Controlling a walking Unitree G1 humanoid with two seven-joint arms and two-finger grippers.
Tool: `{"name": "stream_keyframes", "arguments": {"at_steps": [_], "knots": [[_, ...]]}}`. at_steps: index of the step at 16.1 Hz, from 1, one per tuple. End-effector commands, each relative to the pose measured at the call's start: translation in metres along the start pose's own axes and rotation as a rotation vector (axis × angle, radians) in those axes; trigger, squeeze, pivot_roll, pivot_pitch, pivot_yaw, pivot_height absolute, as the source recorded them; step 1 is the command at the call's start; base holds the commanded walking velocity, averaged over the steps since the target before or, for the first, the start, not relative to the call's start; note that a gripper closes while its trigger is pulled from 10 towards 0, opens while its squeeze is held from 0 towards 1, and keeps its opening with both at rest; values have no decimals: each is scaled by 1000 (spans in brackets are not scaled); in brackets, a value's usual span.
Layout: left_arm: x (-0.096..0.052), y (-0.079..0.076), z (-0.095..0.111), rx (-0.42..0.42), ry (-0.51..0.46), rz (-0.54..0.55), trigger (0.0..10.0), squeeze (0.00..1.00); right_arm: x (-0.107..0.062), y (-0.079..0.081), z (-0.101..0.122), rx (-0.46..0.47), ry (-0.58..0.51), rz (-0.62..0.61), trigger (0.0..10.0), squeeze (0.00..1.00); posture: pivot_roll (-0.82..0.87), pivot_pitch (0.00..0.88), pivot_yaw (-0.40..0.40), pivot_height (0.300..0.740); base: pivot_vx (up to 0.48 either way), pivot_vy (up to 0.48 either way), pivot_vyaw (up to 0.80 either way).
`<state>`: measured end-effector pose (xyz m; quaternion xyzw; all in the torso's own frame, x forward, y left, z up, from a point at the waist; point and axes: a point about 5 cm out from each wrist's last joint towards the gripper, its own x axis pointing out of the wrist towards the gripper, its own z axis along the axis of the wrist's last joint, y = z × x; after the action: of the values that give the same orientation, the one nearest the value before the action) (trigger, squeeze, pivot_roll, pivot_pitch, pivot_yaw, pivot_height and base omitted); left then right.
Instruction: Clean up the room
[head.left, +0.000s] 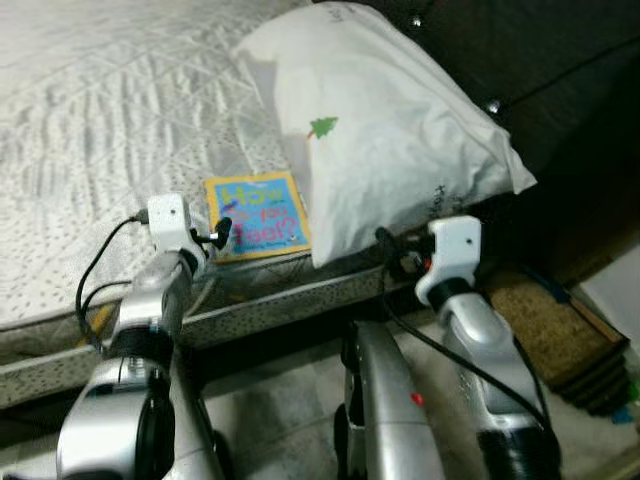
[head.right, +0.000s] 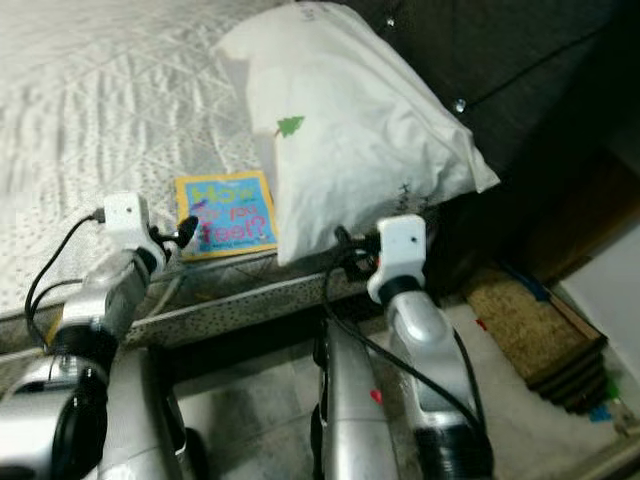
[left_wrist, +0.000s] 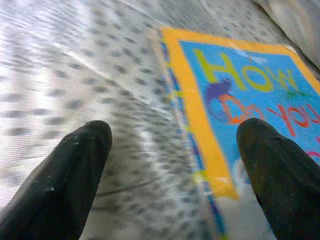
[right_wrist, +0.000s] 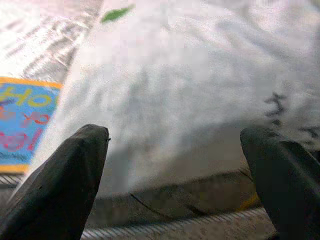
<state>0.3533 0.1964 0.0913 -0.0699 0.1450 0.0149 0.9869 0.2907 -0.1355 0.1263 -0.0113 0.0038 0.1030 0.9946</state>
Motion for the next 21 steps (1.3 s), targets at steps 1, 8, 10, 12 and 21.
{"name": "stream_keyframes", "arguments": {"at_steps": [1, 8, 10, 12, 21], "knots": [[-3, 0, 6, 27, -54, 11, 10000, 1000, 3, 0, -1, -5, -4, 0, 10000, 0, -85, 29, -47, 484, 0, 0, 0], [-63, 16, 1, 55, -309, 99, 10000, 1000, 43, 13, 7, -2, -75, 13, 10000, 0, 39, 0, -43, 484, 0, 0, 0], [-67, 11, 8, 68, -354, 99, 10000, 980, 51, 12, 11, 9, -85, 7, 10000, 0, 49, 0, -51, 484, 0, 0, 0], [-76, 0, 18, 77, -417, 84, 10000, 0, 56, 10, 17, 51, -119, 10, 10000, 0, 57, 0, -57, 484, 0, 0, 0], [-85, -6, 15, 43, -422, 109, 10000, 0, 53, -3, 14, 72, -130, -46, 10000, 0, 11, 0, -48, 589, 0, 0, 0]]}}
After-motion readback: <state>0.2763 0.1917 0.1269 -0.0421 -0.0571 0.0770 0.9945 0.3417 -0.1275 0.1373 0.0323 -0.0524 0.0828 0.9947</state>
